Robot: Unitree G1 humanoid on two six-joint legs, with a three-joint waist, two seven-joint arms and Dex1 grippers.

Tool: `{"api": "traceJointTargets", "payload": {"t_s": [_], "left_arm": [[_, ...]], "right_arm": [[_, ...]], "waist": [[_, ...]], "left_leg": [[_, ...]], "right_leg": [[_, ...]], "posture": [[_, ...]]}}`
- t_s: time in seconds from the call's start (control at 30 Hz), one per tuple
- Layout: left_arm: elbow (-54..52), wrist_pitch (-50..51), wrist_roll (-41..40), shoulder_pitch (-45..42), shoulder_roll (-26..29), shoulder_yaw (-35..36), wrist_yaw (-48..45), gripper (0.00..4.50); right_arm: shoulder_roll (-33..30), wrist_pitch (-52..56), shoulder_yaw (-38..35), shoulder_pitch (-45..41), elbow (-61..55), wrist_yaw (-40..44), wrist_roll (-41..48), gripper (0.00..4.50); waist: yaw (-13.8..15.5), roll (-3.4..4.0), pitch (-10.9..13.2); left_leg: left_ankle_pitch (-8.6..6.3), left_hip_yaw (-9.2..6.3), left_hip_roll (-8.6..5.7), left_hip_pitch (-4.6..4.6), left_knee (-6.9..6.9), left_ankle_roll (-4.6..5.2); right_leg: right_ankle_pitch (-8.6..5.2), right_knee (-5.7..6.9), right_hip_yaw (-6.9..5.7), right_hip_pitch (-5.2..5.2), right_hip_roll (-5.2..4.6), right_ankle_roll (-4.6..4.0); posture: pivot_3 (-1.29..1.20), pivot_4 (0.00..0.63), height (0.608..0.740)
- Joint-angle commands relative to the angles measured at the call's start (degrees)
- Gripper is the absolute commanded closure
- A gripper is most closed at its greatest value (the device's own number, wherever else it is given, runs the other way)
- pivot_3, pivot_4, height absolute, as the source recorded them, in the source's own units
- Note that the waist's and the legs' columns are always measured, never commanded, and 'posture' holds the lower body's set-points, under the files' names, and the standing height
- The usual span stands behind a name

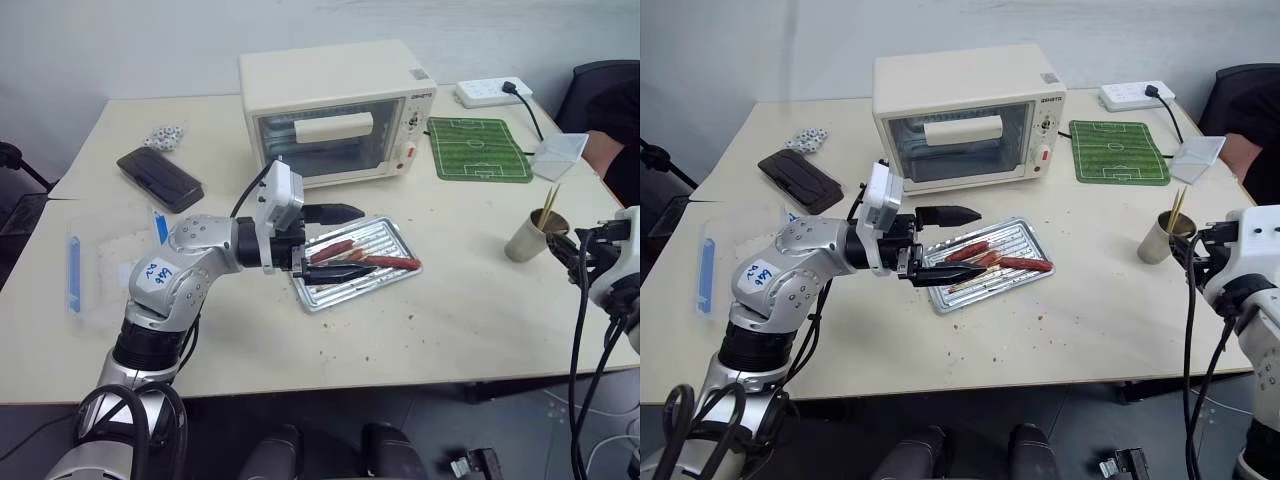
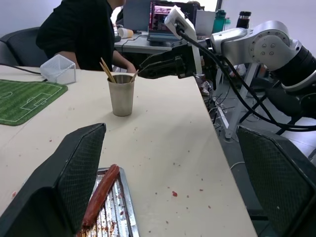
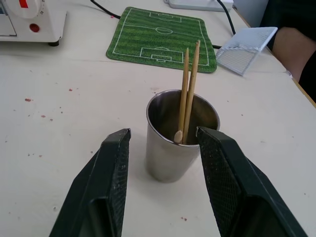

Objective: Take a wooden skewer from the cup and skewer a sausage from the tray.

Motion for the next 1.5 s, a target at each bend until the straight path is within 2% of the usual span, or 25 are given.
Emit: {"api": "traceJointTargets", "payload": {"t_s": [0.03,0.13,0.17,0.23,0.4,0.67,0.77,0.83,1.0,1.07,1.13,1.23,1.3,1.37,1.47,1.5], "left_arm": [[-0.95,-0.64,0.11,-1.34,0.34,0.37,-0.59,0.0],[-1.03,-0.53,0.18,-1.47,0.35,0.36,-0.59,0.0],[-1.06,-0.46,0.19,-1.54,0.39,0.39,-0.59,0.0],[-1.12,-0.33,0.18,-1.65,0.44,0.47,-0.55,0.0],[-1.39,-0.18,0.19,-1.32,0.71,0.56,-0.51,0.0],[-0.91,-0.59,0.4,-1.54,0.22,0.24,-0.44,0.0],[-0.52,-0.89,0.61,-1.72,0.03,0.22,-0.59,0.0],[-0.27,-1.15,0.83,-1.78,-0.03,0.26,-0.69,0.0],[0.65,-2.85,1.79,-1.54,-0.75,0.65,-0.39,0.0],[1.42,-4.03,2.15,-2.06,-1.79,1.26,0.71,0.0],[2.09,-5.09,2.37,-2.59,-2.45,1.67,1.18,0.0],[2.98,-6.06,2.46,-3.33,-3.03,2.08,1.38,0.0],[3.71,-7.19,2.16,-4.36,-3.53,2.69,1.08,0.0],[4.48,-7.8,1.47,-5.64,-4.07,3.49,0.94,0.0],[5.03,-7.94,1.05,-6.8,-4.38,4.22,0.81,0.0],[5.09,-8.12,1.17,-6.93,-4.31,4.44,0.8,0.0]], "right_arm": [[0.41,-3.97,0.81,-1.47,2.59,-0.94,-1.5,2.3],[0.49,-5.51,1.53,-2.12,4.5,-0.78,-1.79,2.3],[0.57,-5.93,1.72,-2.32,5.02,-0.67,-1.74,2.47],[0.74,-6.42,1.81,-2.49,5.41,-0.65,-1.67,2.89],[0.75,-6.97,1.78,-2.66,4.7,-0.63,-1.04,4.4],[-0.11,-6.19,1.49,-3.4,3.76,-0.9,-0.77,4.46],[-2.21,-4.5,1.38,-4.52,2.09,-0.68,-0.7,4.46],[-4.55,-1.89,0.68,-6.29,0.03,-0.46,0.14,4.46],[-15.65,10.55,-3.12,-14.55,-3.63,2.2,6.85,4.46],[-23.46,18.17,-4.7,-17.83,-2.76,6.75,11.87,4.46],[-28.63,25.1,-5.99,-21.53,-1.07,10.52,17.61,4.46],[-32.41,33.2,-6.86,-27.24,1.89,14.02,24.89,4.46],[-29.86,41.26,-7.12,-36.45,8.22,13.22,33.03,4.46],[-25.99,44.17,-5.98,-42.1,14.01,9.56,43.46,4.46],[-20.29,43.04,-3.49,-42.96,17.99,-0.24,58.31,4.46],[-19.93,37.81,-0.6,-39.91,18.65,-6.69,69.1,4.46]], "waist": [[-0.01,0.0,0.0],[-0.02,0.0,0.0],[-0.01,0.0,0.0],[-0.02,0.0,0.0],[-0.03,0.0,0.0],[-0.04,0.0,0.0],[-0.02,0.01,0.0],[-0.01,0.01,0.0],[0.04,0.16,0.08],[0.15,0.15,0.09],[0.2,0.13,0.11],[0.17,0.09,0.12],[-0.1,0.08,0.13],[-0.27,-0.01,0.19],[-0.18,-0.09,0.23],[-0.11,-0.09,0.24]], "left_leg": [[0.0,0.0,0.0,0.0,0.0,0.0],[0.01,0.0,0.01,0.0,-0.01,-0.01],[0.01,0.0,0.0,-0.01,-0.02,-0.02],[0.01,0.0,0.01,-0.01,-0.02,-0.02],[0.01,0.01,0.01,-0.01,-0.01,-0.02],[0.01,0.01,0.01,-0.01,-0.01,-0.02],[0.01,0.03,0.01,-0.01,-0.01,-0.02],[0.01,0.05,0.0,-0.02,0.0,-0.02],[0.03,0.24,0.01,-0.16,-0.02,-0.01],[0.03,0.23,0.07,-0.24,-0.02,-0.04],[0.03,0.25,0.08,-0.31,-0.01,-0.03],[-0.01,0.29,0.07,-0.37,0.07,0.05],[-0.02,0.3,0.08,-0.36,0.09,0.07],[-0.04,0.5,0.1,-0.33,0.07,0.1],[-0.04,0.56,0.24,-0.28,0.04,0.08],[-0.04,0.57,0.26,-0.28,0.05,0.08]], "right_leg": [[0.0,0.0,0.0,0.0,0.0,0.0],[0.0,0.01,0.0,-0.02,0.01,0.0],[0.0,0.01,0.0,-0.04,0.01,0.0],[0.0,0.02,0.0,-0.04,0.01,0.0],[0.0,0.03,0.0,-0.04,0.02,0.0],[0.0,0.04,0.0,-0.04,0.02,0.0],[0.0,0.04,0.0,-0.05,0.02,0.0],[0.0,0.08,0.02,-0.11,0.02,-0.01],[-0.01,0.23,0.16,-0.41,0.01,-0.02],[-0.03,0.25,0.14,-0.5,0.06,-0.05],[-0.03,0.23,0.13,-0.54,0.06,-0.06],[-0.02,0.19,0.15,-0.54,0.03,-0.05],[-0.02,0.17,0.14,-0.51,0.03,-0.04],[0.03,0.16,0.2,-0.54,-0.03,-0.03],[0.06,0.15,0.22,-0.55,0.04,-0.08],[0.06,0.15,0.22,-0.55,0.06,-0.08]], "posture": [[0.0,0.15,0.74],[0.0,0.15,0.74],[0.0,0.15,0.74],[0.0,0.15,0.74],[0.0,0.15,0.74],[0.0,0.15,0.74],[0.0,0.15,0.74],[0.0,0.15,0.74],[0.0,0.15,0.74],[0.0,0.15,0.74],[0.0,0.15,0.74],[0.0,0.15,0.74],[0.0,0.15,0.74],[0.0,0.15,0.74],[0.0,0.15,0.74],[0.0,0.15,0.74]]}}
